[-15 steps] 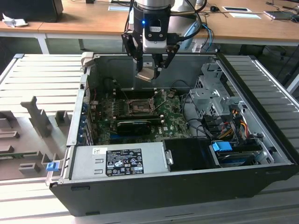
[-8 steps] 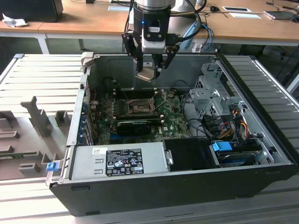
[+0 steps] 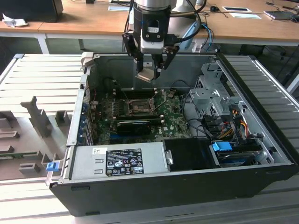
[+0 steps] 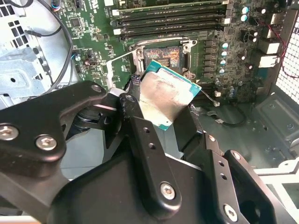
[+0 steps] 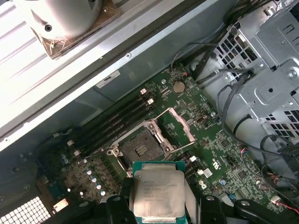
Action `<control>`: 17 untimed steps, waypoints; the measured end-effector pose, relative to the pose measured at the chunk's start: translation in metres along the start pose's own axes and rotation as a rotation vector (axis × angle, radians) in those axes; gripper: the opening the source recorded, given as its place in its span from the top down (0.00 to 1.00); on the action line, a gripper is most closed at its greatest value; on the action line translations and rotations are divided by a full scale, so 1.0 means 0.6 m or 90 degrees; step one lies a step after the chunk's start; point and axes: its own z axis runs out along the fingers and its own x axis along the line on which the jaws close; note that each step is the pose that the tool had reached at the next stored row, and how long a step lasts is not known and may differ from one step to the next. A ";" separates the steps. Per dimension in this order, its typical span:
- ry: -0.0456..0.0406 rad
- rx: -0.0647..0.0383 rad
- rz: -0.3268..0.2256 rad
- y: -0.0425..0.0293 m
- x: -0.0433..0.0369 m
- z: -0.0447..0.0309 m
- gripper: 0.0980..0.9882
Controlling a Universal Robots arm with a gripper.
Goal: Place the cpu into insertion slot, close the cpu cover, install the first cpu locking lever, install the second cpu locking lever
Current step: 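Place the cpu into insertion slot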
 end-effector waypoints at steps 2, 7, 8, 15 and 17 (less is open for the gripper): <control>-0.0015 0.000 0.016 0.000 0.000 0.001 0.52; -0.0065 -0.002 0.074 0.000 0.000 0.002 0.52; -0.0078 -0.002 0.088 0.000 0.000 0.002 0.52; -0.0122 -0.004 0.138 0.000 0.000 0.003 0.52; -0.0137 -0.004 0.155 0.000 0.000 0.004 0.52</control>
